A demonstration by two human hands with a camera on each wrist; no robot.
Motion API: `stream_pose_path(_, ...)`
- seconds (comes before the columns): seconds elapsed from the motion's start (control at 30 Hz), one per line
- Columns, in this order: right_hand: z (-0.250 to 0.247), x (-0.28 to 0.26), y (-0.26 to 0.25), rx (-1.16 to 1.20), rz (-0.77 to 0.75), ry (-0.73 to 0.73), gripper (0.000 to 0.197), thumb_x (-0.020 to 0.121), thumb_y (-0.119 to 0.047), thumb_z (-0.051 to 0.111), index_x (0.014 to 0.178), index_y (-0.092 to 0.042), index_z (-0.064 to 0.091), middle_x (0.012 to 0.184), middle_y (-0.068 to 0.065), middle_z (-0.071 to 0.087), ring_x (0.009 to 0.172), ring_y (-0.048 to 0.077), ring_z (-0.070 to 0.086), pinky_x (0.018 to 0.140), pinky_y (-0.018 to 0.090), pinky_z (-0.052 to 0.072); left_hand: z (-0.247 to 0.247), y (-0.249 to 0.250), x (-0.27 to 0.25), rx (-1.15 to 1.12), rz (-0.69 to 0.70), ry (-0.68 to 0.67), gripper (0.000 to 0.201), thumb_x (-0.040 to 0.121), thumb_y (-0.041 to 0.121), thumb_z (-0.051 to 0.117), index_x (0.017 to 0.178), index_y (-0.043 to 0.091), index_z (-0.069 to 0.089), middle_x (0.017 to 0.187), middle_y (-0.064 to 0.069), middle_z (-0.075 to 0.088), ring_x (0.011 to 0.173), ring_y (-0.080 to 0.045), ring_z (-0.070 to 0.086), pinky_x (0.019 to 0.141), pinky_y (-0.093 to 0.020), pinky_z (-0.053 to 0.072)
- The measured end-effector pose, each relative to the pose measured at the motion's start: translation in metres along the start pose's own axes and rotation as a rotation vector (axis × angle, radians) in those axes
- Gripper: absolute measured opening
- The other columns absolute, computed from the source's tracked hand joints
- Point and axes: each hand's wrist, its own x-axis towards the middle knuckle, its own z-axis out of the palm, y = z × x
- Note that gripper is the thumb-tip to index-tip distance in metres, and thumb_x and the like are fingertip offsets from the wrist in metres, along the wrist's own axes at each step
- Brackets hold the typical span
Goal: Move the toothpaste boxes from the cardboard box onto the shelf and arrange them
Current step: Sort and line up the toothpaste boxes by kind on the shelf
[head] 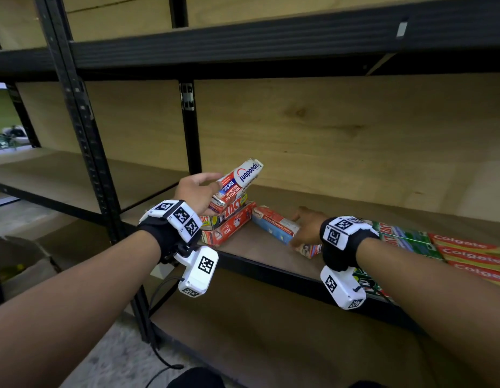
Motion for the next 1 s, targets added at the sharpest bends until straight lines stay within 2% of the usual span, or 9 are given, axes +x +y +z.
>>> stream_pose_path(0.1,0.005,0.008,-0.002,-0.033,0.032,0.069,0.058,0.078,-0.023,0.076,0.129,-0.010,0.052,0.121,0.009,0.062,0.105,0.026,0.063,0.076,0.028,0.050,0.000,-0.002,-0.001,0.016,0.004,0.010,0.027,0.092,0.026,0.066,0.119,0.028,0.068,0.097,-0.001,0.074,0.075,-0.017,0.075,0.067,-0.039,0.062)
stream_pose_path(0.23,0.002,0.012,-0.011,-0.152,0.046,0.181,0.068,0.090,-0.020,0.065,0.146,-0.013,0.029,0.142,0.018,0.043,0.132,0.041,0.041,0.107,0.047,0.036,0.000,-0.002,-0.001,0.024,0.009,0.007,0.027,0.092,0.026,0.065,0.119,0.027,0.067,0.099,-0.002,0.074,0.075,-0.016,0.075,0.064,-0.037,0.062)
stream_pose_path(0.3,0.001,0.014,-0.015,-0.241,0.053,0.165,0.063,0.093,-0.017,0.060,0.147,-0.012,0.027,0.146,0.020,0.034,0.137,0.044,0.032,0.111,0.052,0.028,-0.001,-0.003,0.000,0.014,0.008,0.003,0.028,0.092,0.026,0.066,0.120,0.027,0.067,0.100,-0.001,0.074,0.077,-0.016,0.075,0.065,-0.036,0.062)
stream_pose_path(0.47,0.000,0.016,-0.013,-0.303,-0.027,0.048,0.048,0.088,-0.015,0.067,0.132,-0.013,0.048,0.136,0.014,0.042,0.121,0.036,0.052,0.094,0.036,0.046,0.000,-0.004,0.002,-0.067,-0.013,-0.009,0.027,0.092,0.025,0.066,0.119,0.027,0.067,0.100,-0.001,0.074,0.079,-0.017,0.075,0.060,-0.032,0.061)
stream_pose_path(0.6,0.002,0.010,-0.007,-0.271,-0.171,-0.061,0.038,0.078,-0.020,0.081,0.113,-0.021,0.066,0.123,0.003,0.061,0.097,0.017,0.058,0.073,0.019,0.039,0.003,-0.006,0.003,-0.298,-0.155,-0.073,0.029,0.093,0.020,0.064,0.122,0.019,0.063,0.108,-0.010,0.073,0.088,-0.024,0.074,0.074,-0.044,0.061)
stream_pose_path(0.7,-0.003,0.002,-0.008,-0.067,-0.235,0.007,0.021,0.088,-0.036,0.070,0.103,-0.023,0.064,0.116,-0.002,0.064,0.100,0.016,0.059,0.076,0.022,0.044,0.009,-0.007,-0.002,-0.435,-0.254,-0.151,0.036,0.096,0.015,0.059,0.132,0.017,0.056,0.111,-0.014,0.071,0.096,-0.030,0.071,0.074,-0.048,0.060)
stream_pose_path(0.8,-0.012,-0.004,-0.015,0.412,-0.238,0.092,0.044,0.096,-0.055,0.051,0.122,-0.020,0.055,0.114,0.000,0.065,0.103,0.022,0.064,0.089,0.036,0.051,0.021,-0.008,-0.008,-0.476,-0.272,-0.202,0.040,0.098,0.014,0.055,0.138,0.020,0.052,0.116,-0.014,0.069,0.102,-0.032,0.068,0.086,-0.054,0.055)
stream_pose_path(0.9,-0.020,-0.013,-0.031,1.022,-0.214,0.033,0.043,0.100,-0.050,0.046,0.129,-0.018,0.043,0.109,0.011,0.066,0.094,0.028,0.069,0.076,0.045,0.060,0.038,-0.006,-0.018,-0.489,-0.276,-0.277,0.039,0.100,0.018,0.051,0.138,0.027,0.051,0.117,-0.012,0.069,0.104,-0.032,0.067,0.092,-0.056,0.050)
stream_pose_path(1.0,-0.021,-0.019,-0.038,1.213,-0.216,-0.029,0.033,0.103,-0.034,0.050,0.130,-0.016,0.043,0.110,0.016,0.067,0.093,0.033,0.070,0.075,0.052,0.060,0.050,-0.002,-0.027,-0.457,-0.224,-0.396,0.039,0.097,0.021,0.056,0.133,0.035,0.056,0.114,-0.006,0.072,0.096,-0.026,0.068,0.083,-0.042,0.054)
